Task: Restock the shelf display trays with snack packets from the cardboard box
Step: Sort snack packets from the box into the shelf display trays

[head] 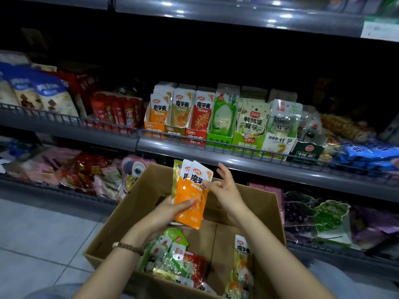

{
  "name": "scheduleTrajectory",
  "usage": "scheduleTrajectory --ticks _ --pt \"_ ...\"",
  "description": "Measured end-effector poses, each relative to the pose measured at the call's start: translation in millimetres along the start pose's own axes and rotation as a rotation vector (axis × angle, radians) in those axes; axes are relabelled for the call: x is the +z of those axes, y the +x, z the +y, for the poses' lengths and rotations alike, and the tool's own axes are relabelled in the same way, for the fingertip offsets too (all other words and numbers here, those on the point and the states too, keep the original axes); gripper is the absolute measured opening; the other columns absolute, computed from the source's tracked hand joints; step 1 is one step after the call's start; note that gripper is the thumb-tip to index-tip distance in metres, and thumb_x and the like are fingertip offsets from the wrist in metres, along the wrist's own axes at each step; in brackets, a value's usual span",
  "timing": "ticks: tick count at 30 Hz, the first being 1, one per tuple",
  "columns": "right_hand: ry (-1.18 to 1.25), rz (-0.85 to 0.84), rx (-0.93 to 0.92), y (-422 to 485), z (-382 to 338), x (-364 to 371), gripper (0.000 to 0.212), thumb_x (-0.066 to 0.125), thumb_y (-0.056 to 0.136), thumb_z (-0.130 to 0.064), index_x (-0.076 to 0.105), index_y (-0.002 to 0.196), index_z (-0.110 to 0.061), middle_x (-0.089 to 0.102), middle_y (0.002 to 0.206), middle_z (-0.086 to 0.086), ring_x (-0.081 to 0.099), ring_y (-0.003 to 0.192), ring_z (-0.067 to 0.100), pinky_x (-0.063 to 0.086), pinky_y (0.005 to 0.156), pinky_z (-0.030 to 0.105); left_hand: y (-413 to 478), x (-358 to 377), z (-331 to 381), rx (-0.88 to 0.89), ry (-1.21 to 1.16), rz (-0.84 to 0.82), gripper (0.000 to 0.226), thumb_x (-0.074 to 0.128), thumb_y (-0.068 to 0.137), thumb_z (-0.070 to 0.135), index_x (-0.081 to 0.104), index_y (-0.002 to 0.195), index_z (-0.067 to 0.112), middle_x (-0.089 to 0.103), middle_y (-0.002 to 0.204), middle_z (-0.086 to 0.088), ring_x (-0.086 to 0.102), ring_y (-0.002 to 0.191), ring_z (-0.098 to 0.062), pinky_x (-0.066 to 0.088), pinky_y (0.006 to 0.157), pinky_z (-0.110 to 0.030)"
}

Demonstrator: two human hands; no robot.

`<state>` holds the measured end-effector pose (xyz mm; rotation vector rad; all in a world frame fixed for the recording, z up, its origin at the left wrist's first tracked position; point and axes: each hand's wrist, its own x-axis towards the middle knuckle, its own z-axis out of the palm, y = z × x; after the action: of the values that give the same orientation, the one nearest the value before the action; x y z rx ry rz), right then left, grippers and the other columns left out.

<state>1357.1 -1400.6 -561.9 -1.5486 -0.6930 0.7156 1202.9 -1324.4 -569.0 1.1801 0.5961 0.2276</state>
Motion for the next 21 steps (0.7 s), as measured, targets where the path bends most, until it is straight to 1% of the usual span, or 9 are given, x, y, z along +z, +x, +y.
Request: scheduleTrajectory --ticks 2,4,6,9,12,14,16,19,21 --pt "0.040 -0.077 0.068 5 -2 -4 0.058 0.066 0.086 -0.014 0.039 0.137 -0.021 0.053 0.126 -0.005 0.058 0.110 0.018 0.051 0.079 0.021 0 -7 3 0.001 0.021 0.032 0.042 0.068 0.077 0.026 0.058 0.115 0.010 0.073 0.098 -0.011 0.071 0.085 -0.025 0.059 0.070 -0.038" --pt "0.195 -0.154 0.154 9 -3 -2 0.043 0.064 0.087 -0.010 0.050 0.127 -0.014 0.064 0.118 0.006 0.063 0.106 0.021 0.054 0.085 0.029 0 -12 9 -0.007 0.080 0.021 0.042 0.070 0.077 0.026 0.059 0.115 0.010 0.073 0.097 -0.009 0.071 0.083 -0.023 0.059 0.066 -0.035" --pt "0.261 -0.209 0.199 12 -4 3 0.032 0.063 0.087 -0.007 0.056 0.118 -0.012 0.070 0.108 0.006 0.068 0.093 0.018 0.057 0.081 0.030 2 -16 13 -0.004 0.154 0.004 0.039 0.069 0.081 0.024 0.060 0.117 0.011 0.073 0.101 -0.009 0.071 0.088 -0.023 0.058 0.069 -0.032" --pt "0.260 -0.170 0.188 20 -8 10 0.025 0.064 0.085 -0.005 0.060 0.108 -0.013 0.071 0.101 0.006 0.069 0.086 0.017 0.058 0.076 0.029 5 -22 18 0.053 0.167 0.038 0.035 0.069 0.082 0.017 0.061 0.116 0.010 0.072 0.105 -0.009 0.070 0.091 -0.021 0.056 0.073 -0.027" --pt "0.265 -0.092 0.175 26 -14 16 0.030 0.068 0.082 -0.005 0.060 0.110 -0.011 0.070 0.105 0.010 0.068 0.090 0.020 0.057 0.079 0.031 7 -28 23 0.150 0.140 0.109 0.033 0.072 0.078 0.009 0.063 0.110 0.011 0.073 0.102 -0.007 0.070 0.090 -0.019 0.056 0.072 -0.026" --pt "0.240 -0.054 0.146 29 -16 20 0.036 0.070 0.080 -0.005 0.056 0.113 -0.011 0.070 0.106 0.012 0.069 0.087 0.020 0.057 0.075 0.031 6 -30 23 0.202 0.128 0.157 0.033 0.074 0.076 0.005 0.063 0.107 0.011 0.074 0.098 -0.006 0.071 0.086 -0.017 0.055 0.067 -0.023" --pt "0.216 -0.033 0.113 32 -14 22 0.045 0.072 0.079 -0.005 0.049 0.116 -0.015 0.070 0.106 0.012 0.069 0.085 0.021 0.057 0.070 0.031 7 -32 20 0.228 0.106 0.176 0.031 0.071 0.079 0.003 0.062 0.107 0.009 0.073 0.099 -0.008 0.071 0.083 -0.014 0.054 0.064 -0.020" --pt "0.151 -0.095 0.100 38 -13 22 0.055 0.071 0.080 -0.004 0.044 0.123 -0.025 0.069 0.102 0.006 0.068 0.087 0.019 0.057 0.070 0.031 8 -36 15 0.238 0.101 0.164 0.025 0.066 0.084 0.006 0.061 0.108 0.009 0.072 0.099 -0.005 0.071 0.084 -0.012 0.053 0.066 -0.018" --pt "0.085 -0.165 0.110 42 -15 22 0.053 0.069 0.081 -0.004 0.047 0.125 -0.024 0.069 0.099 0.001 0.067 0.085 0.014 0.057 0.072 0.030 9 -42 12 0.221 0.105 0.150 0.023 0.064 0.086 0.009 0.060 0.109 0.011 0.072 0.100 -0.003 0.070 0.086 -0.012 0.053 0.069 -0.020"
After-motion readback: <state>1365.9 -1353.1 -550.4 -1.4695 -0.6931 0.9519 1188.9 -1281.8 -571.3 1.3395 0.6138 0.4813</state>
